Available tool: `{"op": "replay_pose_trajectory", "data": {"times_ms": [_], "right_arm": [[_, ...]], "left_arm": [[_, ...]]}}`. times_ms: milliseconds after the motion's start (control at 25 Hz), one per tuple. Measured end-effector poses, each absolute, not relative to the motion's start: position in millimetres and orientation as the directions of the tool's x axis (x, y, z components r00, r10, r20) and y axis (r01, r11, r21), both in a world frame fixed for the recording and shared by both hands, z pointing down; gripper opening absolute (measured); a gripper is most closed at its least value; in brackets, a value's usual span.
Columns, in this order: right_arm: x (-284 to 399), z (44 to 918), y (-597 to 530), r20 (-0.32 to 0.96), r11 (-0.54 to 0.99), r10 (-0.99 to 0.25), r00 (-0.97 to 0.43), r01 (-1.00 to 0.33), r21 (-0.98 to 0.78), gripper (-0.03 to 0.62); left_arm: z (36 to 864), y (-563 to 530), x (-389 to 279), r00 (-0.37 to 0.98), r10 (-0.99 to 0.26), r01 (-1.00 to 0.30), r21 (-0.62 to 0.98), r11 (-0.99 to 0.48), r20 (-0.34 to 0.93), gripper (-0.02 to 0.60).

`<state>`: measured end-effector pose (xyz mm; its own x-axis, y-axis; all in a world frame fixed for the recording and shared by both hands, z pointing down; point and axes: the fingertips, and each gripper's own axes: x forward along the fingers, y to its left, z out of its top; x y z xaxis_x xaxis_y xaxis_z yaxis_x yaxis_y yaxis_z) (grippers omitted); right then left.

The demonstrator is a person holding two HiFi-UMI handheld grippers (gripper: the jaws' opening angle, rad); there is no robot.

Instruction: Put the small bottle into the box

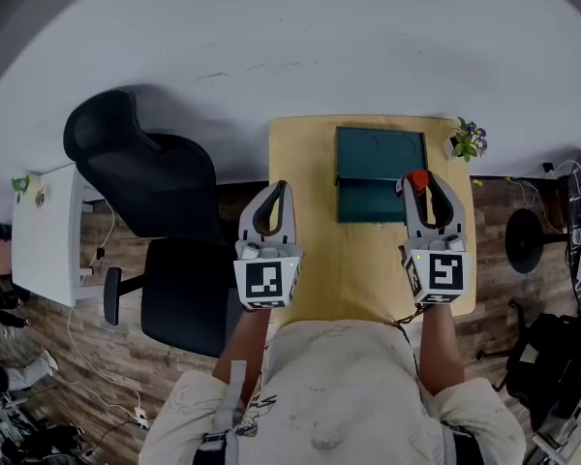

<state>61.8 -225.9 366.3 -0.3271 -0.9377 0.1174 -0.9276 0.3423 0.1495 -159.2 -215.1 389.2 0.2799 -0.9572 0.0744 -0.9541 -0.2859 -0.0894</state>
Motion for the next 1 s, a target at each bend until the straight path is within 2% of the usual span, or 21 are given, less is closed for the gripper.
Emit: {"op": "replay_pose_trajectory", "data": {"times_ms": [1000], "right_arm": [[20, 441, -238, 0.274, 0.469, -0.854, -0.443, -0.882, 0.038, 0.146]], "left_arm": [[419, -207, -178, 0.219, -0.966, -0.970, -0.075, -0.231, 0.141, 0.008]]}}
